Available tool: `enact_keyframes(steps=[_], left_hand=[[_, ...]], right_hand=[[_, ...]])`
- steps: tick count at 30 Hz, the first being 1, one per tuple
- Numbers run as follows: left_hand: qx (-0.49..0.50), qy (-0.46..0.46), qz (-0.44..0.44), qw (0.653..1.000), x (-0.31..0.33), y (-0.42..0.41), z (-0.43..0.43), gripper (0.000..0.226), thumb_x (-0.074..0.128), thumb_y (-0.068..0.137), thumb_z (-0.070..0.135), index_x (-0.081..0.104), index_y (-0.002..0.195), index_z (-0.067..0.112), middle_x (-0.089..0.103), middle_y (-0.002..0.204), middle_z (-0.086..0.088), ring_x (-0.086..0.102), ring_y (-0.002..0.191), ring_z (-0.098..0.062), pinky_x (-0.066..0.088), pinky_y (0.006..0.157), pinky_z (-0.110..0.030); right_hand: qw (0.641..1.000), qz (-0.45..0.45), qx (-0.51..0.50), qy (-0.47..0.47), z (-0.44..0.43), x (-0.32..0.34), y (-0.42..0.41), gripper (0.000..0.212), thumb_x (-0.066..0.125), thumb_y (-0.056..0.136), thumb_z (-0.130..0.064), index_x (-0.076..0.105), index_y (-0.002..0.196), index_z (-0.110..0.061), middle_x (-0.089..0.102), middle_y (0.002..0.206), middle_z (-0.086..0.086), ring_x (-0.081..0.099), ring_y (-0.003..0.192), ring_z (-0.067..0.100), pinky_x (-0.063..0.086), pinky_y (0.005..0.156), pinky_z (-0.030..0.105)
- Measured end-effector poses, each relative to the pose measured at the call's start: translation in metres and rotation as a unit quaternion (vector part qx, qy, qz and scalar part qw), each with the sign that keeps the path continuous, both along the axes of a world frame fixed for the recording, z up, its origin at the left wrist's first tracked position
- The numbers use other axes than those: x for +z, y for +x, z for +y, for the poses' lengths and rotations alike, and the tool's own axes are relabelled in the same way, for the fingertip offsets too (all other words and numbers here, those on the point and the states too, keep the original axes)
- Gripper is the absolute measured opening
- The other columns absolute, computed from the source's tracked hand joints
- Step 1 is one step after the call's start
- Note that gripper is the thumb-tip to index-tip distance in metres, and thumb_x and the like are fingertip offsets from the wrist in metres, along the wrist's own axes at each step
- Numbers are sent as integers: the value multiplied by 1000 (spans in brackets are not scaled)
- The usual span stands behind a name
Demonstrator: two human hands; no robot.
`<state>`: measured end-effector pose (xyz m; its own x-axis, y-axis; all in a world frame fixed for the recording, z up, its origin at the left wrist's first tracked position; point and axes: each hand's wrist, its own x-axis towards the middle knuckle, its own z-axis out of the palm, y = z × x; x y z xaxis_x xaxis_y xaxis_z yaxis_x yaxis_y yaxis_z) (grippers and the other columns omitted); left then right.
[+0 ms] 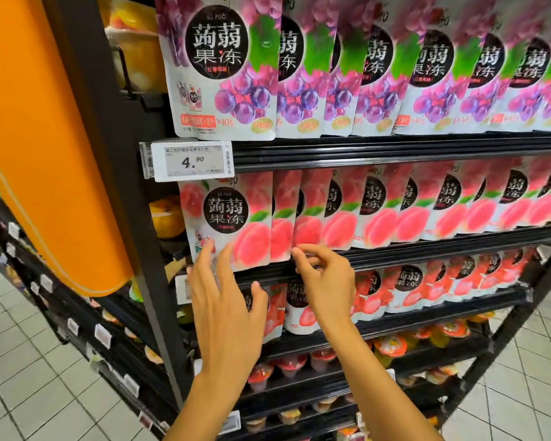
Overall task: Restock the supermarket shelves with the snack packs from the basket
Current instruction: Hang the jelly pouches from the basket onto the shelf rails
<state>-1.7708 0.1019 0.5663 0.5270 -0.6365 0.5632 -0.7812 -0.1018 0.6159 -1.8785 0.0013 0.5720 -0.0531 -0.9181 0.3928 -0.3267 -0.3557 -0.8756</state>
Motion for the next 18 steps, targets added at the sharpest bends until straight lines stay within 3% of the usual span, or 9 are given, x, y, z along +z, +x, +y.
enact_keyframes(steps=[5,12,15,18], left_hand=[[7,17,-3,1000,0,-12,-9,75,61,88,23,22,151,25,8,160,-2,12,148,-29,36,109,-56],[48,20,-4,999,-3,-20,-19,72,61,88,23,23,150,17,10,160,-6,15,147,-31,34,110,-58],[55,8,9,998,-3,-23,-23,70,59,89,24,22,149,20,8,160,0,19,147,-33,40,105,-58],[58,-1,19,998,-4,-25,-28,69,57,90,24,21,149,22,5,161,6,23,146,-33,47,99,-56]], right_hand=[[999,19,31,17,-6,-1,3,12,67,88,-39,74,84,-29,54,44,-16,68,63,7,54,62,33],[999,32,19,0,-16,-5,-15,15,63,90,-45,73,88,-34,59,51,-14,67,65,4,53,65,34],[1000,-15,-15,-11,-22,-4,-26,13,62,91,-45,68,94,-35,64,56,-14,65,67,1,49,64,29],[1000,-9,16,6,-31,3,-32,13,63,90,-46,67,96,-35,66,54,-15,64,63,1,49,67,28]])
